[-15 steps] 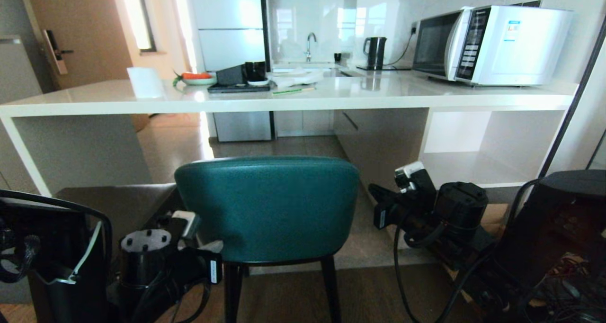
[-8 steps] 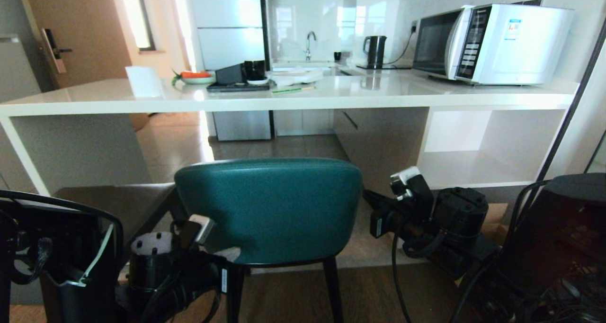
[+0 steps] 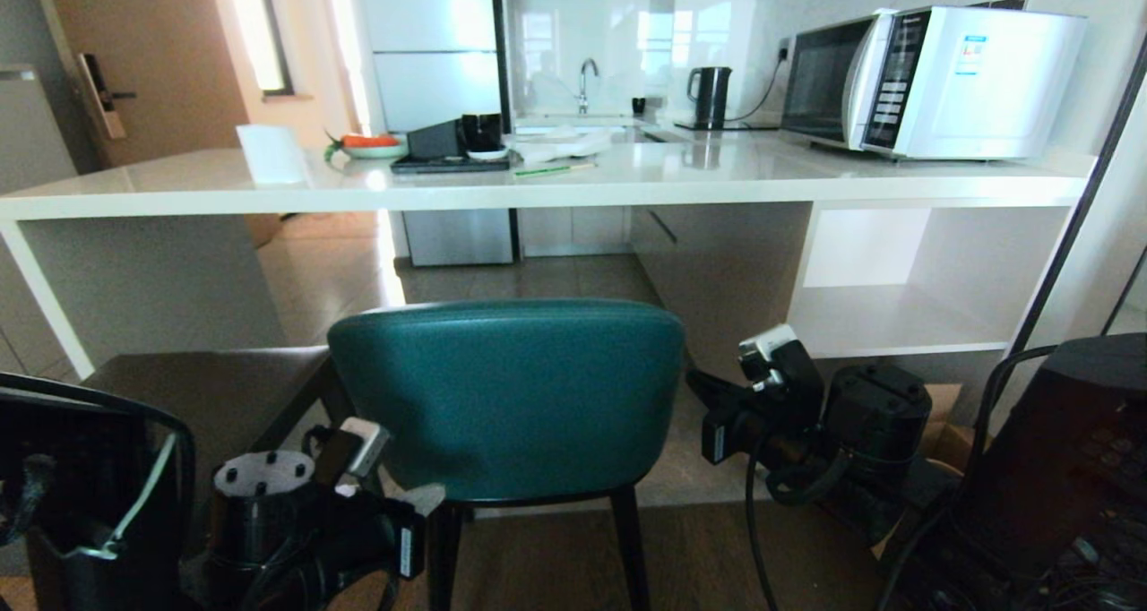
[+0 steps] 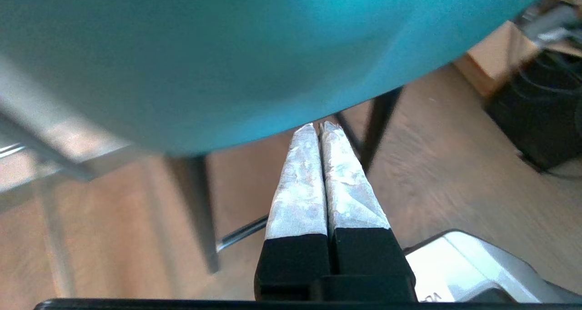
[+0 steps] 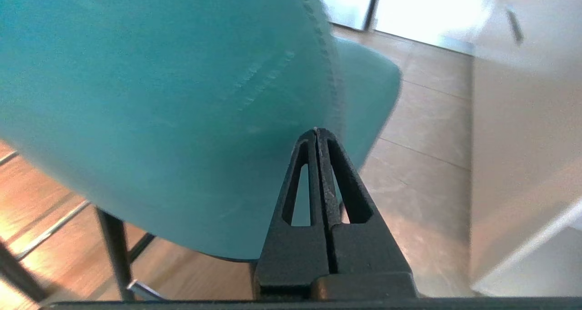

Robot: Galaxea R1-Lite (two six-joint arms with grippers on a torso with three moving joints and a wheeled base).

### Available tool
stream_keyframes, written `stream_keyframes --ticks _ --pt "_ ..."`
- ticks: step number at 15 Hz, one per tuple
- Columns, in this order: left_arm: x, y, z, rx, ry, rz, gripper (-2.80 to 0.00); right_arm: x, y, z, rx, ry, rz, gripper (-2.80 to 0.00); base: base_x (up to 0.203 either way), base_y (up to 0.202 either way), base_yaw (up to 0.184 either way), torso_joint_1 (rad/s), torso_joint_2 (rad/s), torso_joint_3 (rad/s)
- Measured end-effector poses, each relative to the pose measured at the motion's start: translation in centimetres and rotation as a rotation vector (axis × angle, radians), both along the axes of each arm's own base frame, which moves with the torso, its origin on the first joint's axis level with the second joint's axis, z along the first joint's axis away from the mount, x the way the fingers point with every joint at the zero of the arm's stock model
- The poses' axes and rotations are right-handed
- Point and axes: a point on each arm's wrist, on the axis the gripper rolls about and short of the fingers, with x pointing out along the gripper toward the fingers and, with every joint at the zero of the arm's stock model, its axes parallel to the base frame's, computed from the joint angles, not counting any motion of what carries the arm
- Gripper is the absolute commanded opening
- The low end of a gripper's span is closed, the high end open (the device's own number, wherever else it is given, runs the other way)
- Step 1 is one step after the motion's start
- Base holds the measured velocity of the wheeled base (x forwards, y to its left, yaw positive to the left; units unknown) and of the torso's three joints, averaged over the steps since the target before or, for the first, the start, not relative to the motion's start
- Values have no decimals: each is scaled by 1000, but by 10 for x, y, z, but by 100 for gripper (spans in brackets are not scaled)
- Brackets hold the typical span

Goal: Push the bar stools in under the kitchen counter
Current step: Push the blue chair back under the dining table

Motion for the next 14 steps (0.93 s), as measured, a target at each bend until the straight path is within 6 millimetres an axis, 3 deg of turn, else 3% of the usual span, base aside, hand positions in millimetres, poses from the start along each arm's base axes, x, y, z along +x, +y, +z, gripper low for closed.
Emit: stream_keyframes --ticks 3,6,9,14 --pt "-11 31 22 11 -71 155 -280 0 0 -2 -4 6 -8 -280 0 0 0 0 0 0" --pt "-7 71 45 57 -207 316 -280 4 2 -8 -9 16 -11 -280 0 0 0 0 0 0" --pt "16 93 64 67 -332 353 -280 13 6 -9 0 2 -26 -280 0 0 0 0 0 0" --pt "65 96 57 51 -368 338 -280 29 11 -6 23 -37 -92 -280 0 0 0 0 0 0"
